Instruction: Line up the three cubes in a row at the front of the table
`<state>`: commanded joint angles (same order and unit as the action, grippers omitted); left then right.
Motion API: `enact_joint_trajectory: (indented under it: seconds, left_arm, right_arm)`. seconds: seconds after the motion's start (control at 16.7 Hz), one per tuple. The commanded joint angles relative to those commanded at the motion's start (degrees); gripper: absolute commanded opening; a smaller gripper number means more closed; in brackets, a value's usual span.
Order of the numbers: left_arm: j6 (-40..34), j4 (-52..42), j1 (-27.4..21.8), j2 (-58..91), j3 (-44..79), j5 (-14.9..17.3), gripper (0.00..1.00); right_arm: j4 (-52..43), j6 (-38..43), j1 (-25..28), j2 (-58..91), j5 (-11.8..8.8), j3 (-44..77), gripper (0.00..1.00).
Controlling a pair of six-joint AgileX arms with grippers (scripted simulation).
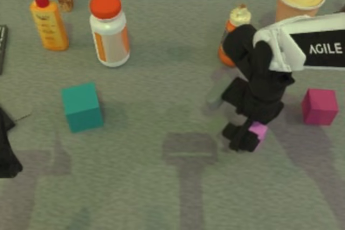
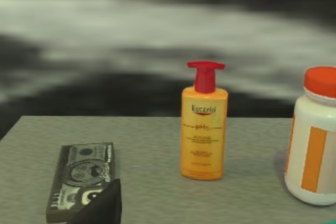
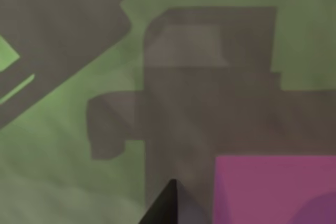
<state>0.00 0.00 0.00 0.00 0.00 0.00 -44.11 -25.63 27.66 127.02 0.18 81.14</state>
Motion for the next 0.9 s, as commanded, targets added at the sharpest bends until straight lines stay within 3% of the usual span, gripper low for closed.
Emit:
enact_joint_trajectory:
  seconds: [0.12, 0.54, 0.6, 0.9]
  left_arm:
    - [0.0, 0.0, 0.0, 0.0, 0.0, 0.0, 1.00]
    - [0.0, 0.0, 0.0, 0.0, 0.0, 0.0, 1.00]
    - [0.0, 0.0, 0.0, 0.0, 0.0, 0.0, 1.00]
    - [0.0, 0.0, 0.0, 0.0, 0.0, 0.0, 1.00]
  right_arm:
    - [0.0, 0.0, 0.0, 0.0, 0.0, 0.0, 0.00]
    - [0.0, 0.0, 0.0, 0.0, 0.0, 0.0, 0.00]
    - [-1.2, 0.6, 0.0, -2.3, -0.8, 0.5, 0.00]
    - [-7.7, 0.6, 0.2, -4.8, -0.8, 4.3, 0.00]
